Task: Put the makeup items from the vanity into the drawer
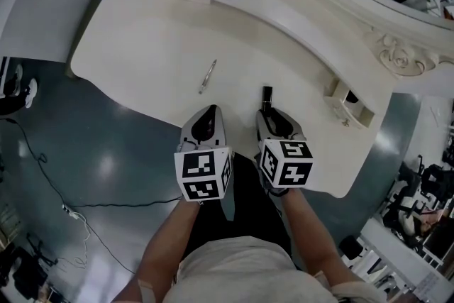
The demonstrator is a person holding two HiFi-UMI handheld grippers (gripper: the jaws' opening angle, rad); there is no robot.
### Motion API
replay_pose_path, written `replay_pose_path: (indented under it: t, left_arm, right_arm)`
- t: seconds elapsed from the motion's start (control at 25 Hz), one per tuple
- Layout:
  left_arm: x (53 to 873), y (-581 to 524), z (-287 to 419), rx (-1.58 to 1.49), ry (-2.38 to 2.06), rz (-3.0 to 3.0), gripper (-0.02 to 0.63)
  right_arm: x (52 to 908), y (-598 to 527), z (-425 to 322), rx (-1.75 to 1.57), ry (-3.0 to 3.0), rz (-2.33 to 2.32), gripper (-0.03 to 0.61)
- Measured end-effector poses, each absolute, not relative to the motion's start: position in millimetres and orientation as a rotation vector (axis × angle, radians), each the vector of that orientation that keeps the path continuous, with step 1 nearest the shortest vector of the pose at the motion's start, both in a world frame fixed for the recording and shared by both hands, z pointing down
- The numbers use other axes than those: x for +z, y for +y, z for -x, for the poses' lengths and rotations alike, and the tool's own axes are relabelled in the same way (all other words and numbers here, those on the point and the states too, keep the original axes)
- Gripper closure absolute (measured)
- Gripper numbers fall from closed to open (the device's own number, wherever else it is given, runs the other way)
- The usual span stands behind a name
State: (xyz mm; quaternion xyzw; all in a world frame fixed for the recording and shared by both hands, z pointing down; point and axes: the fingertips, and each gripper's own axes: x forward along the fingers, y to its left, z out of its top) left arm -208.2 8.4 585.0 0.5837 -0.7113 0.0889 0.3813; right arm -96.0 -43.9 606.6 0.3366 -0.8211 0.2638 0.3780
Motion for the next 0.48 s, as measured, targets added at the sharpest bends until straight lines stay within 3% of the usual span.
replay_pose_path:
  t: [0.48]
  left_arm:
    - [574, 6, 196, 0.263, -1.799, -1.531, 0.609]
  right_arm:
    - [595, -42, 89, 0.730, -2.139, -0.827, 0.476]
